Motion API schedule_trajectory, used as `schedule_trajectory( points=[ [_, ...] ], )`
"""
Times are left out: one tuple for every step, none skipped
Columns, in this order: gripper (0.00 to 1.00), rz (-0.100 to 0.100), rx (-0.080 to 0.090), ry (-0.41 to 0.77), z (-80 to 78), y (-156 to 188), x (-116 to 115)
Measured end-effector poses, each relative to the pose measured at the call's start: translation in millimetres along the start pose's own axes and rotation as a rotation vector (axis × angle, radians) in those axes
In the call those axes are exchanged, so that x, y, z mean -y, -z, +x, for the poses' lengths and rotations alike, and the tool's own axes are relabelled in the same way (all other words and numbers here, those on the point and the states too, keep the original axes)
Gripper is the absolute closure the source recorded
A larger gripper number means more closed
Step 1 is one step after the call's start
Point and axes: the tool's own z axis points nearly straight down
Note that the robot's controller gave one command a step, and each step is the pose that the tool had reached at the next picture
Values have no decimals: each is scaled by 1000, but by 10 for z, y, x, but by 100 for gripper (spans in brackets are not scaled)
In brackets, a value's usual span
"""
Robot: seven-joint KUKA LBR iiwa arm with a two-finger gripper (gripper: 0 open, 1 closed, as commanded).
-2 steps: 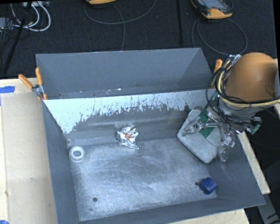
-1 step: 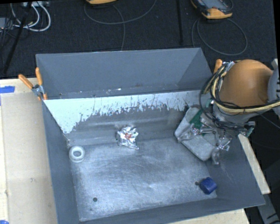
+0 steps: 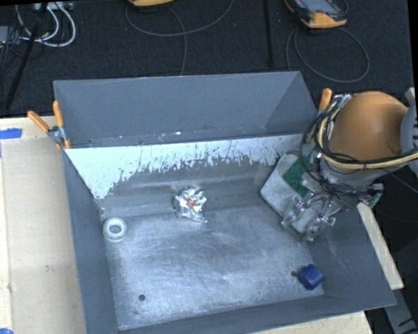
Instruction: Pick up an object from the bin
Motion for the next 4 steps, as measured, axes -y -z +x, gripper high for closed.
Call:
schedule_trajectory(
  points=[
    [100, 35, 3, 29, 20, 2614, -153],
    [100, 21, -9, 461, 713, 2456, -1050],
    [100, 13, -12, 668, 534, 1087, -1107],
    [0, 20, -11, 668, 526, 1123, -1097]
  ],
)
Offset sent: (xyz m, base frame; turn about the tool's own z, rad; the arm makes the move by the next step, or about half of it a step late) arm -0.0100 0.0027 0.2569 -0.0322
